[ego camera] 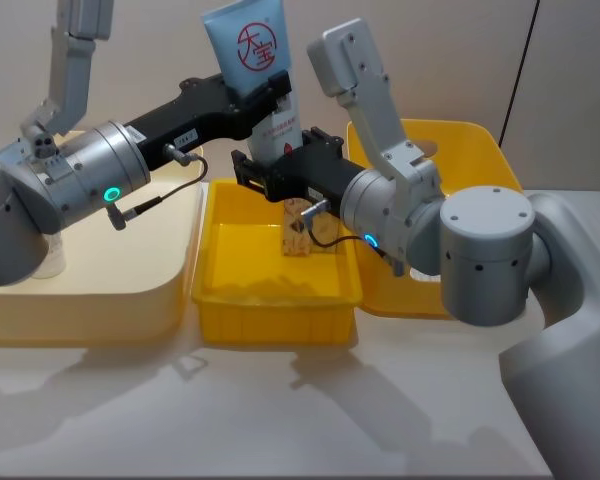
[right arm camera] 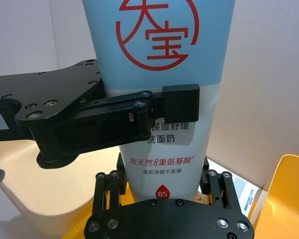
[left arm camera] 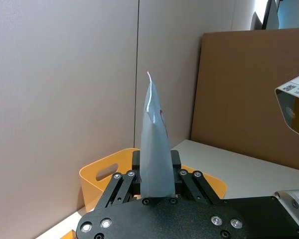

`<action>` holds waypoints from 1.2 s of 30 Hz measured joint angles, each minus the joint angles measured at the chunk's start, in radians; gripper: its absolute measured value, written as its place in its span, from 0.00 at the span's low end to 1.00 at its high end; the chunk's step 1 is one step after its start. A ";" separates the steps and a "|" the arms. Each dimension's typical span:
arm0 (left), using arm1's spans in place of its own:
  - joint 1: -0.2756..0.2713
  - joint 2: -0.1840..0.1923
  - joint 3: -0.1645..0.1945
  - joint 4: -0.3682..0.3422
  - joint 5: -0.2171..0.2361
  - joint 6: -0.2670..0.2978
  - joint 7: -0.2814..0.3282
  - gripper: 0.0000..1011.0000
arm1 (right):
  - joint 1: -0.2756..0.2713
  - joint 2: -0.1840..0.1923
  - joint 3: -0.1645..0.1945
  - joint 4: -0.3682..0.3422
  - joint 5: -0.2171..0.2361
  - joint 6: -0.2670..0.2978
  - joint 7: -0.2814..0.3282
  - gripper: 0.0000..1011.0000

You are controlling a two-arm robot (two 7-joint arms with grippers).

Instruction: Bimanual collaborative sorting of washing and personal care products

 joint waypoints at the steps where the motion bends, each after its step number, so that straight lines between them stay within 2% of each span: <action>1: 0.000 0.000 0.000 0.000 0.000 0.000 0.000 0.31 | 0.000 0.000 0.000 0.000 0.000 0.000 0.000 0.79; 5: 0.000 0.000 0.001 -0.001 -0.001 -0.001 0.001 0.30 | 0.000 -0.002 0.001 0.001 -0.001 0.000 -0.001 0.68; 7: 0.001 0.001 0.001 -0.001 -0.001 -0.001 0.002 0.31 | 0.001 -0.002 0.001 0.002 -0.001 0.000 -0.001 0.66; 36: 0.001 0.002 0.001 -0.001 -0.002 -0.002 0.003 0.30 | 0.002 -0.004 0.001 0.004 -0.002 0.000 -0.002 0.66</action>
